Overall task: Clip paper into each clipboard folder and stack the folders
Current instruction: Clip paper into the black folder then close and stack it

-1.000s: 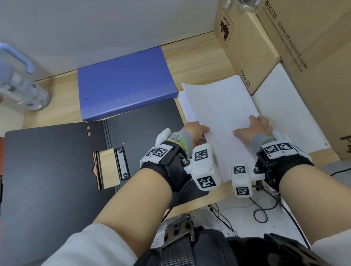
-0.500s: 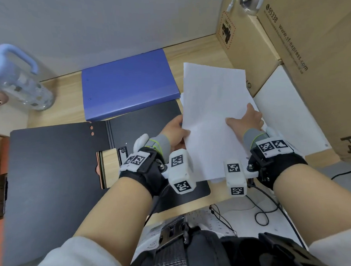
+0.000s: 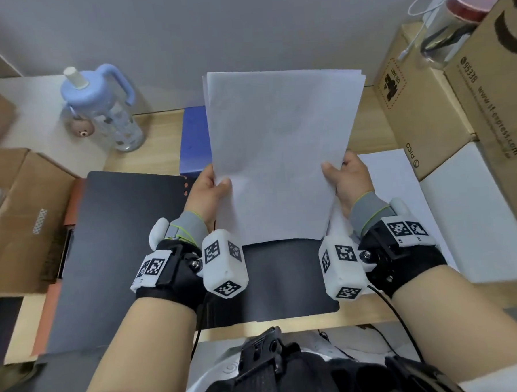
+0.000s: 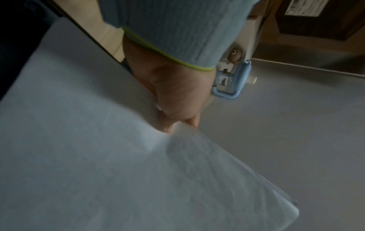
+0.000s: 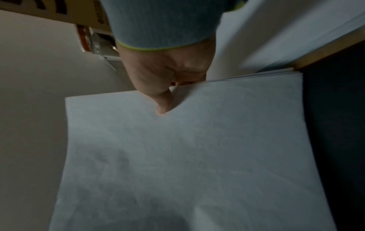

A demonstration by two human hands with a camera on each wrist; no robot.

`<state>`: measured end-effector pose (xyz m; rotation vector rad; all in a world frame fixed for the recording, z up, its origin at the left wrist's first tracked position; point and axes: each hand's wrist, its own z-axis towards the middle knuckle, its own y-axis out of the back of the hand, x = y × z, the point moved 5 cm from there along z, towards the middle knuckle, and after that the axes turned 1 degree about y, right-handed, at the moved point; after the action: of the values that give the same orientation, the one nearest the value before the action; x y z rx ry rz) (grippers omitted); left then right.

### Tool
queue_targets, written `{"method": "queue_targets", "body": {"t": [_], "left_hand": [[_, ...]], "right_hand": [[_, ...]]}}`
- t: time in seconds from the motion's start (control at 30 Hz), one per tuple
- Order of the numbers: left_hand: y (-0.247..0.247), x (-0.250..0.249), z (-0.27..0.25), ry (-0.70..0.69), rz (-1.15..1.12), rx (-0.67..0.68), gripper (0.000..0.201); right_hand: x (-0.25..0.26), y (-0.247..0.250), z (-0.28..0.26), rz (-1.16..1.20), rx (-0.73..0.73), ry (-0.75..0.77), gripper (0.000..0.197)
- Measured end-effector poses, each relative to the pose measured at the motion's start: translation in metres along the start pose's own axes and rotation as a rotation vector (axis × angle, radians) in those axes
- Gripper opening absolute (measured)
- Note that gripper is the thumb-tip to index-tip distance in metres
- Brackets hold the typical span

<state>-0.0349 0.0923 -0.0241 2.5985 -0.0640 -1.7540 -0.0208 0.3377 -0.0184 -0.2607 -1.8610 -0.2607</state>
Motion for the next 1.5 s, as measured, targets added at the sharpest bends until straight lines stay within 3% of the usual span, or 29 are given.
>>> {"method": "queue_targets", "body": {"t": [0.13, 0.2, 0.27, 0.37, 0.5, 1.07, 1.27, 1.5], "left_hand": [[0.008, -0.014, -0.002, -0.061, -0.097, -0.009, 0.023], [0.007, -0.014, -0.003, -0.060, -0.139, -0.015, 0.027], [0.008, -0.004, -0.005, -0.028, -0.158, -0.030, 0.037], [0.003, 0.012, -0.011, 0.000, -0.152, -0.026, 0.034], [-0.004, 0.007, -0.014, -0.040, -0.169, 0.011, 0.040], [0.000, -0.019, -0.009, -0.165, -0.182, -0.011, 0.027], [0.003, 0.006, -0.006, -0.043, -0.100, 0.025, 0.029], [0.003, 0.006, -0.004, -0.026, -0.094, 0.041, 0.029]], "right_hand": [[0.026, -0.011, -0.005, 0.112, 0.068, 0.158, 0.028], [0.029, -0.010, -0.007, 0.136, 0.090, 0.180, 0.031], [0.021, -0.010, -0.009, 0.107, 0.118, 0.157, 0.031], [0.004, -0.010, -0.014, 0.038, 0.162, 0.094, 0.031], [0.001, -0.007, -0.015, 0.066, 0.150, 0.082, 0.028], [0.014, -0.004, -0.014, 0.164, 0.134, 0.115, 0.025], [-0.008, -0.004, -0.017, 0.085, 0.174, 0.016, 0.025], [-0.007, -0.004, -0.018, 0.065, 0.149, 0.014, 0.021]]}}
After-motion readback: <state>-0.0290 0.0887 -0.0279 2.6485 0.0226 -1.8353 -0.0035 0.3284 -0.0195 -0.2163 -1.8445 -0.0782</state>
